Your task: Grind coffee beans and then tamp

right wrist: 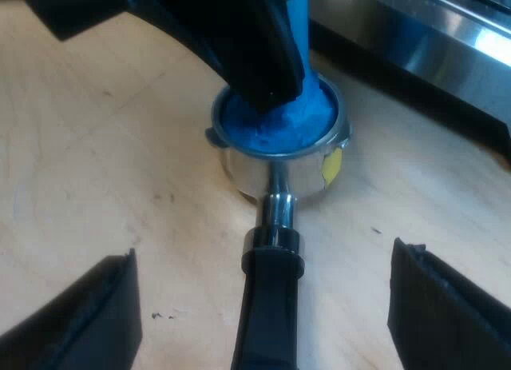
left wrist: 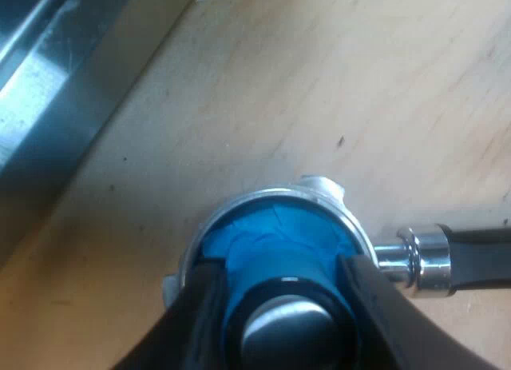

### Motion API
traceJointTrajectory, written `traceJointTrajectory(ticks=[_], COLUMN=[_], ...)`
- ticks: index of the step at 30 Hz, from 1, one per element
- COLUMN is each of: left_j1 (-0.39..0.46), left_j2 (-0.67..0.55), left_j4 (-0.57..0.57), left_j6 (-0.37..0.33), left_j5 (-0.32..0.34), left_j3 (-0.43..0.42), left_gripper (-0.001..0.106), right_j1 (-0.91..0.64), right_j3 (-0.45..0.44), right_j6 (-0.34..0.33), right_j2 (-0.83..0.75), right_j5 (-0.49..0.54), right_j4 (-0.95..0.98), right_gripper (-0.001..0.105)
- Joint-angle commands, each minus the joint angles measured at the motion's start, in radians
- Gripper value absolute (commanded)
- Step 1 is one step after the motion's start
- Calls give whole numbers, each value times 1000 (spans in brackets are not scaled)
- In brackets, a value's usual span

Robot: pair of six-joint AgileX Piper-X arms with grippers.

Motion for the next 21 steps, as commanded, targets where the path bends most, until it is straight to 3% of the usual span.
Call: traceJointTrajectory(ticks=[1,4,9,17,21], left_j1=[-6,-6,-6,-6,-1], left_j2=[43,18,-50,-153,-207], left_j4=[119,122,151,195,246], left_j6=[-1,-1,-1,-1,-1], left_j5=[-32,-30,-30,-30,-49], left_j3=[35,11,-37,-76,-76], left_gripper=[0,0,0,0,0], right_j1=[-2,-2,-2,-2,-2], right_j3=[-1,-1,-1,-15,-42], right_j6=[-9,-16,-97,-100,-131], right_j2=[-6,-6,-6,-6,-6], right_j5=[10,10,8,8,-22], right_j4=[-7,-9,-73,-126,-126], right_gripper=[67,67,67,67,67])
